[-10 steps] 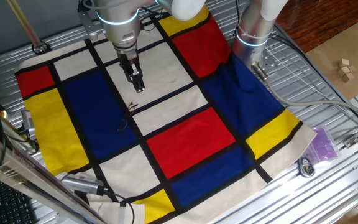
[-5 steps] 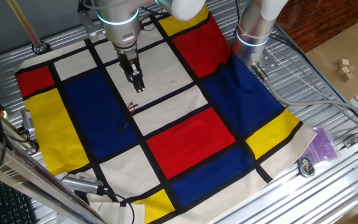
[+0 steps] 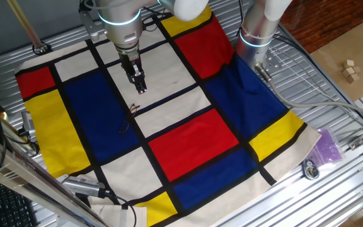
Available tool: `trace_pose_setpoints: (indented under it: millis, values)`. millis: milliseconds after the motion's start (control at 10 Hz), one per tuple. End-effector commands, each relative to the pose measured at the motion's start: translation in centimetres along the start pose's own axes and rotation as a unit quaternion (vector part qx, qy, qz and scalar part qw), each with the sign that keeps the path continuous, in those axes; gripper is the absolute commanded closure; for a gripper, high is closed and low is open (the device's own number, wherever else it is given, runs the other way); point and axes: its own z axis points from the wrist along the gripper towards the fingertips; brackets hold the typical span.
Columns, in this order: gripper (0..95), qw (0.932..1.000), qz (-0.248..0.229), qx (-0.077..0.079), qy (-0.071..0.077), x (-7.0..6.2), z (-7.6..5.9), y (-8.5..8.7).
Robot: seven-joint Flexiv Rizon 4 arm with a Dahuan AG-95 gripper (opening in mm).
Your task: Unfold the leg of the glasses (with one hand)
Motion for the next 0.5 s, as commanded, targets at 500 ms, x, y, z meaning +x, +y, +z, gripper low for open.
trace_pose_setpoints:
  millis: [500]
  values:
    - [95.0,0.9954,-0.093,-0.022,0.008,0.01,0.00,0.00]
